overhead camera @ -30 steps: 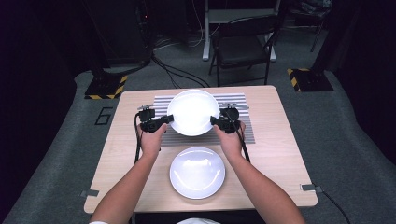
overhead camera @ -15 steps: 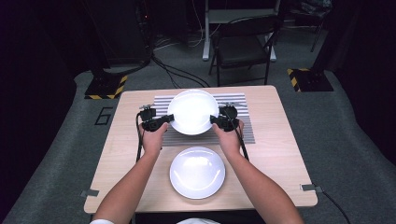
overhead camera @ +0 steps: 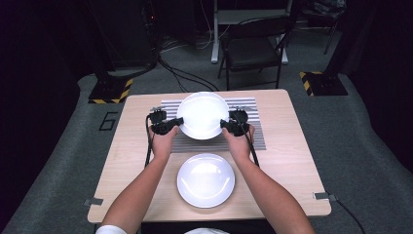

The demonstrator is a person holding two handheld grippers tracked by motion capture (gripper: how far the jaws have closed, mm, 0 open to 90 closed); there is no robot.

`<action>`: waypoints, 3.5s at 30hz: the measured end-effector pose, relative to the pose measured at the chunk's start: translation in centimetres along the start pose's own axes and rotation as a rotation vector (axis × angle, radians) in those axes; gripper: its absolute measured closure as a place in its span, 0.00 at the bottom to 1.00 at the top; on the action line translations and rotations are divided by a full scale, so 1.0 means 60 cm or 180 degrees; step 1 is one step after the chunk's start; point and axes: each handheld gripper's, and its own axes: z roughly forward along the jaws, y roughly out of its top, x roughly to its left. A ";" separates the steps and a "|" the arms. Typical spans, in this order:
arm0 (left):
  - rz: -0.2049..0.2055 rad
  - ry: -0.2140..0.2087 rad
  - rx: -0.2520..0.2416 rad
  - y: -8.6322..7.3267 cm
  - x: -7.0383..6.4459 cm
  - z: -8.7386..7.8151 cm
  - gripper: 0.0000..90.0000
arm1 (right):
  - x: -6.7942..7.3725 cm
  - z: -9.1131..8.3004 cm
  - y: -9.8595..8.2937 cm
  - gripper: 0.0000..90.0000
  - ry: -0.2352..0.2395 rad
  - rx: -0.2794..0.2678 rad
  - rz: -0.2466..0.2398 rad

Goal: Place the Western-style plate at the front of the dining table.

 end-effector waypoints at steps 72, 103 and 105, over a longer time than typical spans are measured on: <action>0.0059 0.0203 0.0187 -0.022 0.016 0.090 0.77 | -0.031 0.081 -0.014 0.71 -0.0307 0.0135 -0.0002; 0.0098 0.0419 0.0317 -0.038 0.013 0.112 0.76 | -0.032 0.100 -0.029 0.71 -0.0455 0.0249 -0.0039; 0.0103 0.0428 0.0339 -0.039 0.015 0.114 0.76 | -0.033 0.103 -0.031 0.71 -0.0448 0.0260 0.0004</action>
